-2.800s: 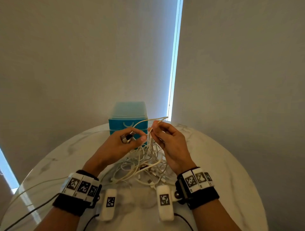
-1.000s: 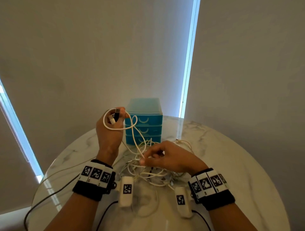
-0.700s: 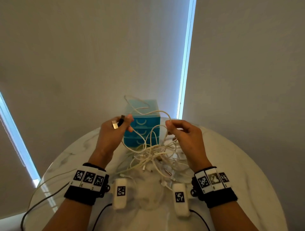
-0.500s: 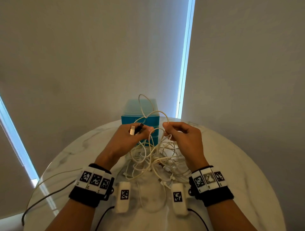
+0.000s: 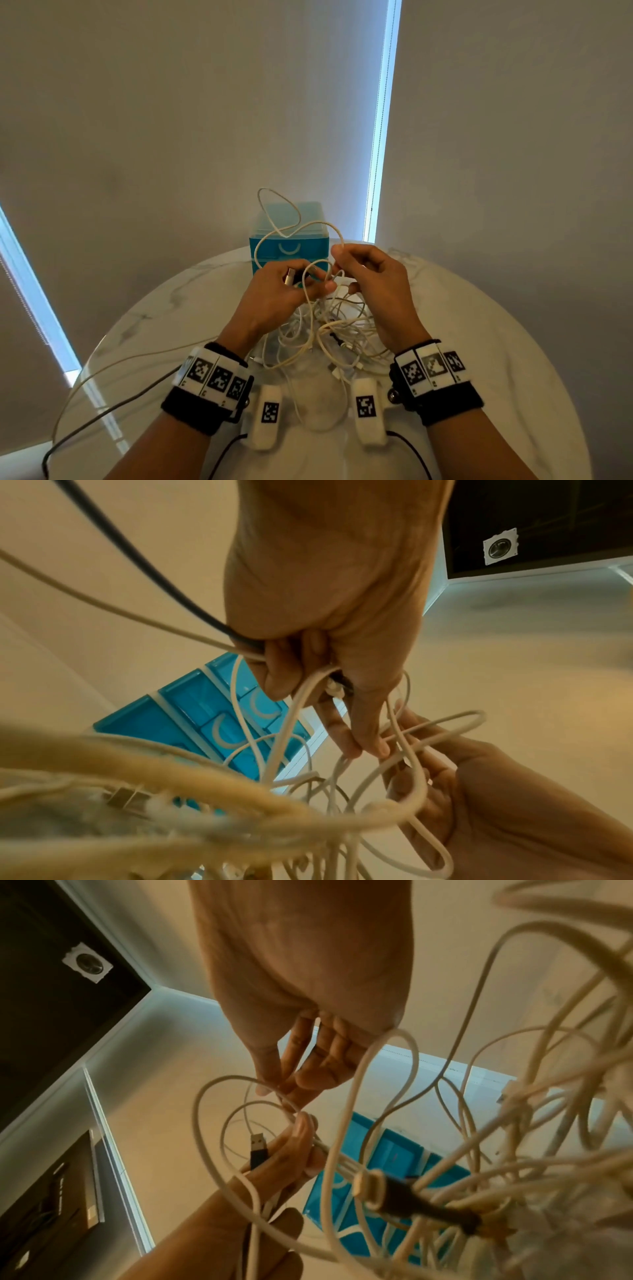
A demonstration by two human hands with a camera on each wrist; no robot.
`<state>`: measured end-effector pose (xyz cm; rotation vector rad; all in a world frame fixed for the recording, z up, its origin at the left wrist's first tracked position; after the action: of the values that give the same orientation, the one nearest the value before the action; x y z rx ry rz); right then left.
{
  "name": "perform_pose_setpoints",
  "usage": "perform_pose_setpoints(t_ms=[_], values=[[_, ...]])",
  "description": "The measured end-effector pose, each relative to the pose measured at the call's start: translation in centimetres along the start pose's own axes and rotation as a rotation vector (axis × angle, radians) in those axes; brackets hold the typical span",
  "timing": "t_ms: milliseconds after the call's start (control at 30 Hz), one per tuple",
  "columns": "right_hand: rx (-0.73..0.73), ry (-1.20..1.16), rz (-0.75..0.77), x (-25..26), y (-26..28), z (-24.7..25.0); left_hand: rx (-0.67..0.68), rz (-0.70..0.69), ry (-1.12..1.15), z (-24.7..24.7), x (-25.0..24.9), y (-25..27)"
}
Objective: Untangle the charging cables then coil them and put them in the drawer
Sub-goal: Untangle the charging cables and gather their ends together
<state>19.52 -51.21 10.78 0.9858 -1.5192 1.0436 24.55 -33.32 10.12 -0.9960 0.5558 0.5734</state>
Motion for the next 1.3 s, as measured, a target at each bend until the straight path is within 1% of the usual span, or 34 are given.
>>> perform_pose_setpoints(t_ms=[100,200,300,367,433,500,533,600,667,700,733,767,867,933,967,1000,1033,1100,1133,1167,1200,1233,1300], values=[[0.020,0.122,-0.039,-0.6,-0.4,-0.2,-0.070,0.001,-0.039,0.1,0.2,0.0],[0.015,0.308,-0.034,-1.1,-0.7,-0.4,-0.093,-0.022,-0.086,0.5,0.1,0.1],[0.087,0.367,-0.015,-1.0,-0.4,-0.4,-0.104,-0.038,-0.148,0.9,0.0,0.1],[0.125,0.437,0.026,-1.0,-0.2,-0.5,-0.105,-0.033,-0.192,1.2,0.1,0.1],[0.112,0.506,0.100,-1.4,-0.3,-0.6,-0.077,-0.024,-0.201,1.2,0.2,0.1],[0.054,0.466,0.161,-1.5,-0.5,-0.4,-0.066,-0.023,-0.199,1.4,0.1,0.1],[0.036,0.411,0.184,-1.5,-0.6,-0.2,-0.087,-0.018,-0.185,1.6,0.3,0.0],[0.081,0.269,0.165,-1.0,-0.8,0.2,-0.200,0.010,-0.119,2.6,0.8,-0.2],[0.203,0.145,0.033,-0.4,-0.5,0.1,-0.359,0.044,-0.041,4.0,1.3,-0.2],[0.252,0.132,-0.029,-0.2,-0.4,0.0,-0.434,0.052,0.003,4.5,1.3,-0.1],[0.263,0.179,-0.057,-0.2,-0.4,-0.1,-0.505,0.055,0.041,5.0,1.3,0.0],[0.241,0.258,-0.060,-0.4,-0.4,-0.2,-0.569,0.052,0.069,5.3,1.2,0.1],[0.106,0.559,-0.006,-1.1,-0.2,0.2,-0.748,0.051,0.144,5.9,1.2,0.4],[0.077,0.651,-0.002,-1.4,-0.2,0.5,-0.825,0.073,0.210,6.3,1.2,0.6],[0.077,0.636,0.000,-1.5,-0.3,0.5,-0.814,0.074,0.230,6.4,1.1,0.5],[0.060,0.602,0.029,-1.4,-0.4,0.4,-0.771,0.065,0.237,6.2,0.9,0.4],[0.018,0.564,0.096,-1.2,-0.4,0.2,-0.702,0.048,0.237,5.8,0.5,0.3],[-0.072,0.465,0.256,-0.4,-0.1,-0.5,-0.517,0.003,0.202,4.6,-0.4,0.2],[-0.065,0.422,0.307,-0.1,0.3,-1.1,-0.422,-0.018,0.171,4.0,-0.8,0.1],[-0.020,0.392,0.326,0.0,0.5,-1.6,-0.348,-0.035,0.147,3.6,-1.2,0.1],[0.039,0.391,0.310,-0.3,0.6,-2.1,-0.306,-0.047,0.137,3.3,-1.4,0.1],[0.093,0.413,0.267,-0.8,0.5,-2.4,-0.298,-0.053,0.139,3.3,-1.6,0.1],[0.155,0.469,0.171,-1.7,0.1,-2.4,-0.328,-0.064,0.147,3.5,-1.9,0.2]])
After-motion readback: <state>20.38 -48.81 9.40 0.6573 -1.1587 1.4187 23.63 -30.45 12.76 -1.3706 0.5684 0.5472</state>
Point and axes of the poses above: each hand's wrist, its own y-axis away from the middle knuckle, its own z-axis out of the back of the hand, x = y × z, the point moved 3 cm from there along -y, towards the middle knuckle, and after that the axes turned 14 degrees about -z, right-handed, at the moved point
